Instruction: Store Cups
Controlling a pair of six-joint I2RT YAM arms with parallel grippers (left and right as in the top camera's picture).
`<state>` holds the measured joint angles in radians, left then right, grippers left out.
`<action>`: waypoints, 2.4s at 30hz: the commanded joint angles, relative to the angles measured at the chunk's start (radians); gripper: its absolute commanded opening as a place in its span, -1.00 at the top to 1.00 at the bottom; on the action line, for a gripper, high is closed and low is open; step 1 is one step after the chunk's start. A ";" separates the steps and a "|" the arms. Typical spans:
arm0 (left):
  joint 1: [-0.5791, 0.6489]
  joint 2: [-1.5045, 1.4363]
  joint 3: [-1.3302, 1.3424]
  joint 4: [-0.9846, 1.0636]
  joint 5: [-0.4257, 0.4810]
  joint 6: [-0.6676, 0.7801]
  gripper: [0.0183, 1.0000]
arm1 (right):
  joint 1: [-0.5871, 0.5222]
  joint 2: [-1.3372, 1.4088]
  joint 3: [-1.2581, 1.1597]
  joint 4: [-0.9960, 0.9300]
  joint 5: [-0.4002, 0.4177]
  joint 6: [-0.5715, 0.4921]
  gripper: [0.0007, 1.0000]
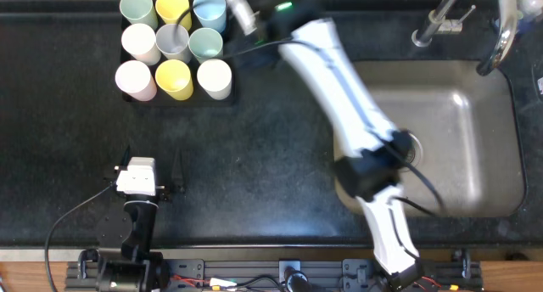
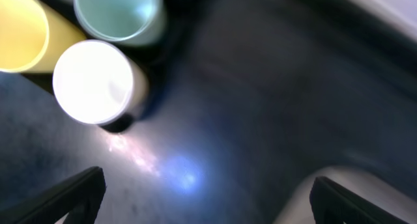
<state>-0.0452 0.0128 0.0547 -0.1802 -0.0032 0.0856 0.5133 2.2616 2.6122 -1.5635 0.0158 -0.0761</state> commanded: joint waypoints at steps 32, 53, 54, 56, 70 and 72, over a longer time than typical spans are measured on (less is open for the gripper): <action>0.006 -0.010 -0.004 0.002 0.010 0.019 -1.00 | -0.353 -1.606 -2.469 1.914 0.132 0.057 -1.00; 0.006 -0.010 -0.004 0.002 0.010 0.019 -1.00 | -0.501 -2.061 -2.607 1.501 0.114 0.057 -1.00; 0.006 -0.010 -0.004 0.002 0.010 0.019 -1.00 | -0.501 -2.086 -2.607 1.492 0.111 0.057 -1.00; 0.006 -0.010 -0.004 0.002 0.010 0.019 -1.00 | -0.501 -2.126 -2.607 1.494 0.108 0.057 -1.00; 0.006 -0.010 -0.004 0.002 0.010 0.019 -1.00 | -0.536 -2.258 -2.607 1.494 0.105 0.057 -1.00; 0.006 -0.010 -0.004 0.002 0.010 0.019 -1.00 | -0.535 -2.258 -2.607 1.494 0.105 0.057 -1.00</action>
<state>-0.0452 0.0128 0.0544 -0.1799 -0.0032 0.0860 -0.0147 0.0139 0.0181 -0.0731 0.1284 -0.0185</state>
